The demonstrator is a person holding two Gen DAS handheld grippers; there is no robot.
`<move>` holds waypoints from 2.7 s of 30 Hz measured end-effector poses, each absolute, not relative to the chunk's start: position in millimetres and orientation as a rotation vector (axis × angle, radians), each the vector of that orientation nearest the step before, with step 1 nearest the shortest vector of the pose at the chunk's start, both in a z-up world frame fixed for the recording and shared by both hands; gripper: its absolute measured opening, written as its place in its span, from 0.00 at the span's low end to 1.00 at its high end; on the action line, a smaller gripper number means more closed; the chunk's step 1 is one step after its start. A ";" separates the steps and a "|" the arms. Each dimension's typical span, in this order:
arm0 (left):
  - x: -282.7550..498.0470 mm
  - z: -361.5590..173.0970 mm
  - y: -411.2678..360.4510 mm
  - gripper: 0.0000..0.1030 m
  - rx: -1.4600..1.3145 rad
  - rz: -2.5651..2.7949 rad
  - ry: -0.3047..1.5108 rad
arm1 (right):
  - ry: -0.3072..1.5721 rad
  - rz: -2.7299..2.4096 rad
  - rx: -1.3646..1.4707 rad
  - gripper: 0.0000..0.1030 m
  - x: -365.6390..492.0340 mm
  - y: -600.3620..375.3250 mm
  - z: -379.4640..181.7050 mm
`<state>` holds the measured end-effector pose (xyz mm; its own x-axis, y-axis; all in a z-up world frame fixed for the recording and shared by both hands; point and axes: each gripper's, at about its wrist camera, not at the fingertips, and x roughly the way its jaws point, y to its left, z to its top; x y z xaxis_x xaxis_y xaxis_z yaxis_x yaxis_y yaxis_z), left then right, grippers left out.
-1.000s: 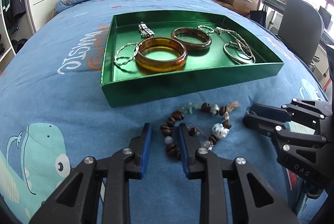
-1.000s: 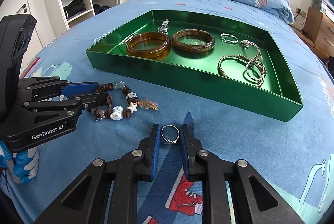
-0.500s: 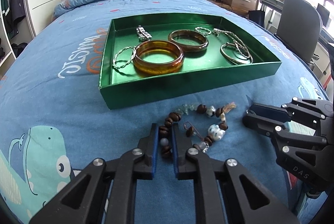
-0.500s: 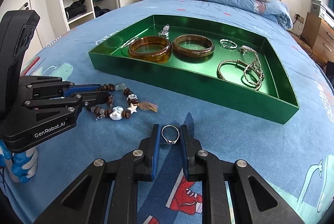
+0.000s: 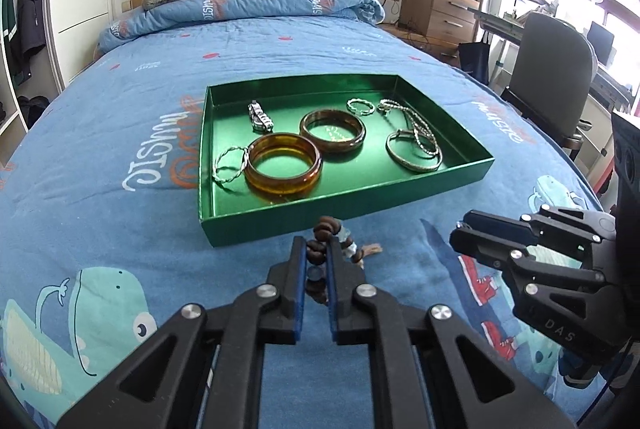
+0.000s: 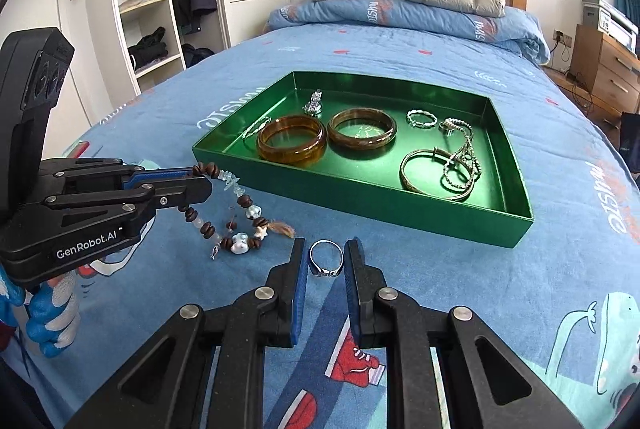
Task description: Organize jewelry
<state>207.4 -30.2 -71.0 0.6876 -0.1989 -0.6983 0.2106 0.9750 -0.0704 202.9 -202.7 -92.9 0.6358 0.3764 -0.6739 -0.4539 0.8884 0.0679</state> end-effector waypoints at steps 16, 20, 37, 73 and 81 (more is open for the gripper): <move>252.0 6.7 -56.7 0.08 -0.035 -0.328 0.647 | 0.623 0.398 -0.056 0.17 242.5 -227.2 -40.5; 286.1 -0.9 -70.2 0.08 -0.049 -0.328 0.676 | 0.647 0.383 -0.016 0.17 272.2 -233.6 -43.1; 330.7 -98.2 -90.8 0.09 0.006 -0.305 0.898 | 0.884 0.373 -0.102 0.18 330.5 -221.1 -110.4; 214.6 -21.7 -37.2 0.51 -0.032 -0.163 0.732 | 0.744 0.296 0.034 0.58 220.6 -233.8 -28.2; 152.4 1.7 -17.1 0.51 -0.045 -0.083 0.675 | 0.712 0.331 0.008 0.60 166.7 -214.4 -12.3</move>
